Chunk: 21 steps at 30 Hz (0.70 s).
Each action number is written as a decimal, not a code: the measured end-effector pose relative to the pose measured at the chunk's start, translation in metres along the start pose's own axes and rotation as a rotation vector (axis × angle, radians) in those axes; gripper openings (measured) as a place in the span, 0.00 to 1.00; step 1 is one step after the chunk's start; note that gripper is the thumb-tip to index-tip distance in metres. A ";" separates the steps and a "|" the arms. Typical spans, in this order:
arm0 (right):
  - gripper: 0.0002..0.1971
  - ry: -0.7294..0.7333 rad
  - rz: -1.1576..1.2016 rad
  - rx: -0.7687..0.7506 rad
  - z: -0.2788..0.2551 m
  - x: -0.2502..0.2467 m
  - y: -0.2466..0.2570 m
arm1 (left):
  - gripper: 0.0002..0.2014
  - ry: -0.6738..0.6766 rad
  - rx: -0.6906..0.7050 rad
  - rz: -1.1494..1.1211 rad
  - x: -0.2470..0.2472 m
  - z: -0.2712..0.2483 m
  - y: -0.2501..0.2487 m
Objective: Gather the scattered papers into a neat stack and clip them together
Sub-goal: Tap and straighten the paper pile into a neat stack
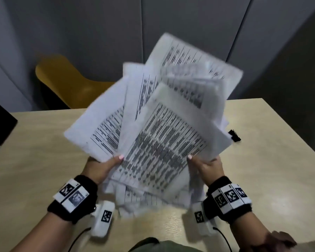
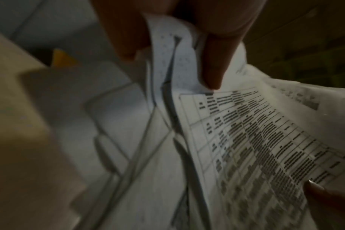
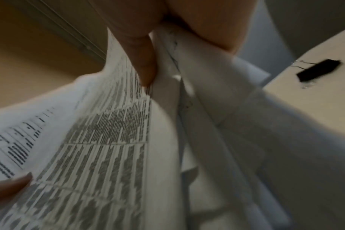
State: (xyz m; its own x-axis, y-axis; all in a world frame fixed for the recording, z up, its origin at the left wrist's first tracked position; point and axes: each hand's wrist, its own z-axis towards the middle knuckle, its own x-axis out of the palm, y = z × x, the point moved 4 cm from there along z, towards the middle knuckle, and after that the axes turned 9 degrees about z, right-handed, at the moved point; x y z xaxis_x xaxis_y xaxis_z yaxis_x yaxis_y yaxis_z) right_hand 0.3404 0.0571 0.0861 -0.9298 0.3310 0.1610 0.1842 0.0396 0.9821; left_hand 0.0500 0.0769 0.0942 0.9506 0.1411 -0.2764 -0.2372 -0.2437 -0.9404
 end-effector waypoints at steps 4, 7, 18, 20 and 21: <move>0.13 -0.040 0.124 -0.175 0.010 0.004 0.019 | 0.20 -0.075 0.320 -0.006 -0.009 -0.003 -0.047; 0.21 -0.011 0.183 -0.183 0.011 0.005 0.019 | 0.24 -0.036 0.342 -0.057 -0.016 -0.003 -0.047; 0.18 0.048 0.109 -0.113 0.006 0.011 -0.023 | 0.31 -0.004 -0.126 -0.287 -0.002 -0.004 0.030; 0.16 0.032 0.132 -0.133 0.010 0.008 -0.013 | 0.22 -0.031 -0.049 -0.252 -0.006 -0.004 0.018; 0.14 0.022 0.166 -0.131 0.012 0.007 -0.007 | 0.20 -0.029 -0.018 -0.266 -0.007 -0.005 0.011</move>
State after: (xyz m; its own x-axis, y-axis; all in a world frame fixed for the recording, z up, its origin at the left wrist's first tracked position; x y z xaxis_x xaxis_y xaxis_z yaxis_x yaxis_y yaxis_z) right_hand 0.3368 0.0701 0.0793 -0.8972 0.3022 0.3220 0.2935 -0.1367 0.9461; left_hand 0.0417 0.0688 0.0862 0.9728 0.2301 -0.0260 0.0240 -0.2115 -0.9771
